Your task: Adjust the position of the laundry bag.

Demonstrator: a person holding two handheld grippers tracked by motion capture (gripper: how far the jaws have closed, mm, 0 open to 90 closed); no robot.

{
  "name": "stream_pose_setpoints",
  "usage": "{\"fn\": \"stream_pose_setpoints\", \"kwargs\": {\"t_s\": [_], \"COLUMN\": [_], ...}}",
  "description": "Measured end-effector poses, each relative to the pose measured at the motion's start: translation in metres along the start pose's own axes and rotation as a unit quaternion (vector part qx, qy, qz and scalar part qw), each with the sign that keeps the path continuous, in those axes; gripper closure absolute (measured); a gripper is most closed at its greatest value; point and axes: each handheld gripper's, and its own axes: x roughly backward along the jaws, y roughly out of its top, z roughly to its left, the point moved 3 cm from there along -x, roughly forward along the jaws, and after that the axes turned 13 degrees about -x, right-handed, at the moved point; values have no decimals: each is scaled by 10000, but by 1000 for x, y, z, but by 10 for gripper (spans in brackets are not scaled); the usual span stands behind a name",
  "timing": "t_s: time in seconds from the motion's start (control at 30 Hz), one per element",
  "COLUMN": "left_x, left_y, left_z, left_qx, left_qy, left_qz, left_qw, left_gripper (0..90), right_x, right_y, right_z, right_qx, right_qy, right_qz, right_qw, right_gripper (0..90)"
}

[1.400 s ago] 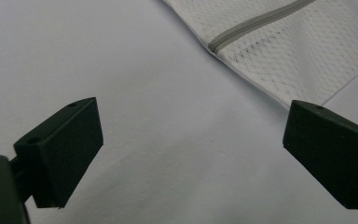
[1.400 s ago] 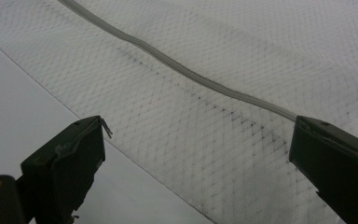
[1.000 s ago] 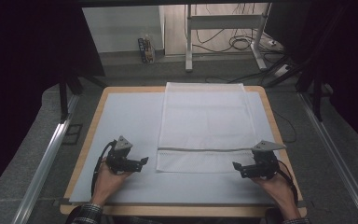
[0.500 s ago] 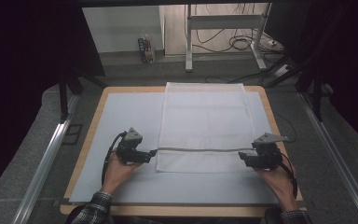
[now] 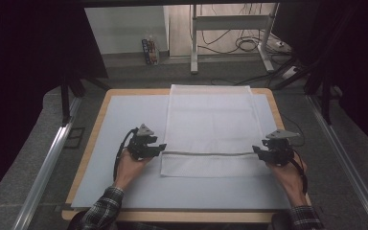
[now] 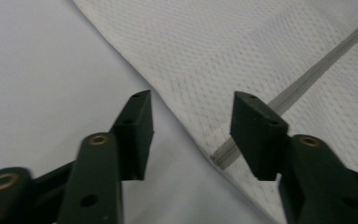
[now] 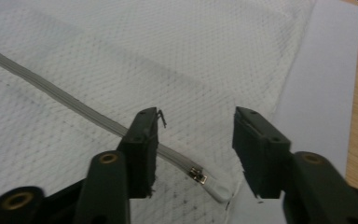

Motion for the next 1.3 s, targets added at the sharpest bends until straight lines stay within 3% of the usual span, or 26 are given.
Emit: {"fn": "stream_pose_setpoints", "kwargs": {"t_s": [0.27,0.4,0.67,0.73,0.9,1.03,1.1,1.17,1.2,1.3], "left_x": [-18,-25,-37,-40,-41,-42,-42,-42,-43,-43], "left_y": [1,1,-1,-1,-2,-1,0,1,1,1], "left_z": [6,8,9,10,10,7,4,4,3,4], "left_qx": [-3,22,26,62,142,126,150,148,185,247], "left_qy": [158,162,252,295,240,195,100,37,-39,-102], "left_qz": [223,261,373,360,332,343,340,332,323,310], "left_qw": [9996,9995,9990,9989,9991,9991,9993,9993,9993,9992], "left_gripper": [637,652,612,574,576,659,760,792,882,892], "right_x": [-5,-9,-21,-29,-37,-40,-40,-40,-41,-41], "right_y": [5,4,1,0,-3,-3,-2,-2,-2,-1], "right_z": [-13,-23,-35,-42,-47,-47,-48,-47,-45,-42], "right_qx": [-29,-132,-206,-318,-492,-714,-799,-821,-805,-682], "right_qy": [-241,-258,-326,-319,-234,-109,-70,-27,83,-14], "right_qz": [32,111,283,343,551,726,781,793,844,874], "right_qw": [9997,9995,9989,9984,9970,9947,9937,9935,9931,9938], "right_gripper": [712,745,668,611,605,675,765,802,877,883]}}
